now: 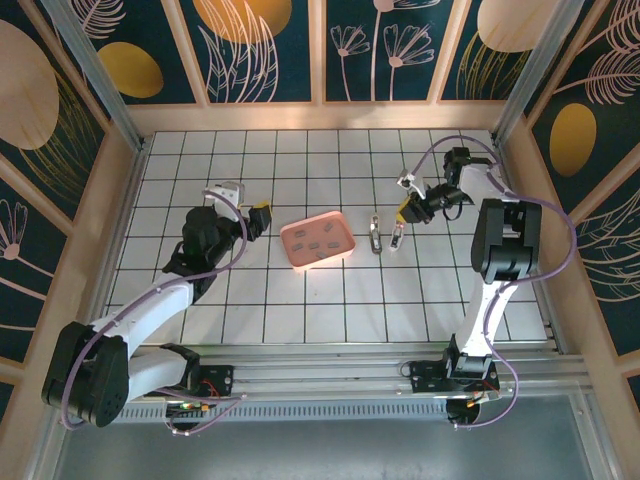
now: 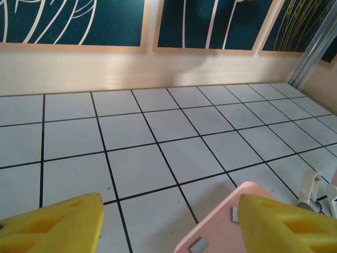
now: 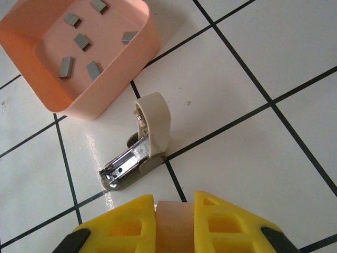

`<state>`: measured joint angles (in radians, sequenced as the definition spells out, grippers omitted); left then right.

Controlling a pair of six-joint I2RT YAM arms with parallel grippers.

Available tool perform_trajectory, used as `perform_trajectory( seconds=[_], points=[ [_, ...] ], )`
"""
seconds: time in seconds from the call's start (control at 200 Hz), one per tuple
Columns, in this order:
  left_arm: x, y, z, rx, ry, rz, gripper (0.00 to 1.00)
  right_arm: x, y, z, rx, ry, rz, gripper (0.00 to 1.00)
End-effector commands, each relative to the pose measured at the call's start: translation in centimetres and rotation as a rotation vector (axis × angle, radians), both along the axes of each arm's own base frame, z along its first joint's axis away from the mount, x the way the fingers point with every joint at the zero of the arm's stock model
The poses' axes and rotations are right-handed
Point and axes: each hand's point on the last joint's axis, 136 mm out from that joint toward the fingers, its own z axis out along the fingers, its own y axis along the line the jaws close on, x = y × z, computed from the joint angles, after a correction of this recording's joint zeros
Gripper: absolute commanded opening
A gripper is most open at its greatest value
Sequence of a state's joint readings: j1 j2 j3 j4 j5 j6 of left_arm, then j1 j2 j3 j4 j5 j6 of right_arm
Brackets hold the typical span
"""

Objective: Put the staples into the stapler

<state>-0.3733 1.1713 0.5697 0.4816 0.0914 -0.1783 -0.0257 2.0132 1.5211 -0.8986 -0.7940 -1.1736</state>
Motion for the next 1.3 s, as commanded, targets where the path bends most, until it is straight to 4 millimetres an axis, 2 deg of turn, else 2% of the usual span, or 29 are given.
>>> perform_trajectory(
  seconds=[0.0, 0.33, 0.395, 0.536, 0.671, 0.781, 0.946, 1.126, 1.291],
  points=[
    [0.7, -0.1, 1.4, 0.031, -0.033, 0.005, 0.68, 0.2, -0.2, 0.1, 0.013, 0.011, 0.007, 0.10],
    [0.6, -0.2, 1.3, 0.017, -0.024, 0.002, 0.68, 0.8, -0.7, -0.8, 0.019, 0.002, -0.020, 0.15],
    [0.6, -0.2, 1.7, 0.014, -0.030, 0.003, 0.68, 1.0, -0.9, -1.0, 0.016, 0.005, -0.040, 0.19],
    [0.5, -0.1, 2.5, 0.014, -0.050, 0.004, 0.68, 2.0, -1.5, -0.8, 0.021, 0.006, -0.109, 0.33],
    [0.5, 0.2, 3.0, 0.006, -0.051, 0.020, 0.69, 3.2, -2.2, 0.3, -0.001, -0.035, -0.212, 0.42],
    [0.6, 0.7, 3.1, -0.010, -0.033, 0.053, 0.71, 3.8, -2.8, 2.0, -0.012, -0.066, -0.304, 0.46],
    [0.7, 1.3, 2.5, -0.050, 0.007, 0.098, 0.74, 4.3, -3.8, 5.5, -0.007, -0.108, -0.554, 0.48],
    [0.6, 1.9, 1.5, -0.076, 0.048, 0.140, 0.75, 2.8, -4.8, 7.3, 0.005, -0.049, -0.937, 0.53],
    [0.7, 2.5, 1.6, -0.020, 0.061, 0.169, 0.76, -0.6, -2.6, 6.3, 0.003, 0.076, -1.104, 0.54]
  ],
)
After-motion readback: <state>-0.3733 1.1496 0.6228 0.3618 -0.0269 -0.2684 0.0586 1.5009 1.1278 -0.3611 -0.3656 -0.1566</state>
